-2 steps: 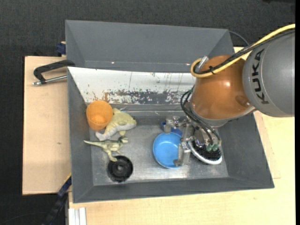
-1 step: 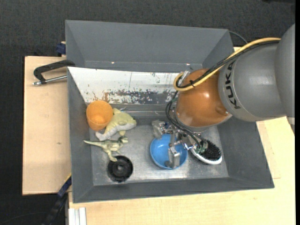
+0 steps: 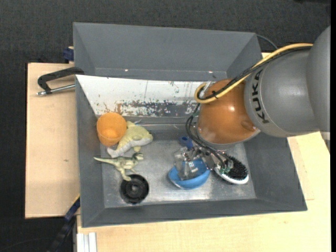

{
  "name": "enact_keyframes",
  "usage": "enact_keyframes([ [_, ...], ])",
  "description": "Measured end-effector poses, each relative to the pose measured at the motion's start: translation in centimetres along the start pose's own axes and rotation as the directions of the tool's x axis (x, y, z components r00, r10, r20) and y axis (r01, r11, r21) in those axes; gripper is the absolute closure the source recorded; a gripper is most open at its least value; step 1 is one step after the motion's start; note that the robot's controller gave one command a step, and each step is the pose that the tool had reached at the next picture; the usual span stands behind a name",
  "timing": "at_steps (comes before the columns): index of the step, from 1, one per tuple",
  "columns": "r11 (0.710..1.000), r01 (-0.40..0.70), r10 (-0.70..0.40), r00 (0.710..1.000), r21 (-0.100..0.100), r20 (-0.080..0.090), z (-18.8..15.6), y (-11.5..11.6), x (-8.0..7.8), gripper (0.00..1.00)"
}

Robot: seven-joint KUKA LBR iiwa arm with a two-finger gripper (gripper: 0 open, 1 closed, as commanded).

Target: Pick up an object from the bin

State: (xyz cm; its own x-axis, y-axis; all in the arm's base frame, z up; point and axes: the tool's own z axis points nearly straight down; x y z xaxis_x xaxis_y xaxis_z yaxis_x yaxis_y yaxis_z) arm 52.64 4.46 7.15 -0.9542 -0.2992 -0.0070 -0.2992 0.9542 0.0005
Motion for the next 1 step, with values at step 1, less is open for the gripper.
enact_keyframes([
  [1, 1.000, 0.000, 0.000, 1.000, 0.000, -0.002, 0.06, 0.00, 0.06, 0.00],
])
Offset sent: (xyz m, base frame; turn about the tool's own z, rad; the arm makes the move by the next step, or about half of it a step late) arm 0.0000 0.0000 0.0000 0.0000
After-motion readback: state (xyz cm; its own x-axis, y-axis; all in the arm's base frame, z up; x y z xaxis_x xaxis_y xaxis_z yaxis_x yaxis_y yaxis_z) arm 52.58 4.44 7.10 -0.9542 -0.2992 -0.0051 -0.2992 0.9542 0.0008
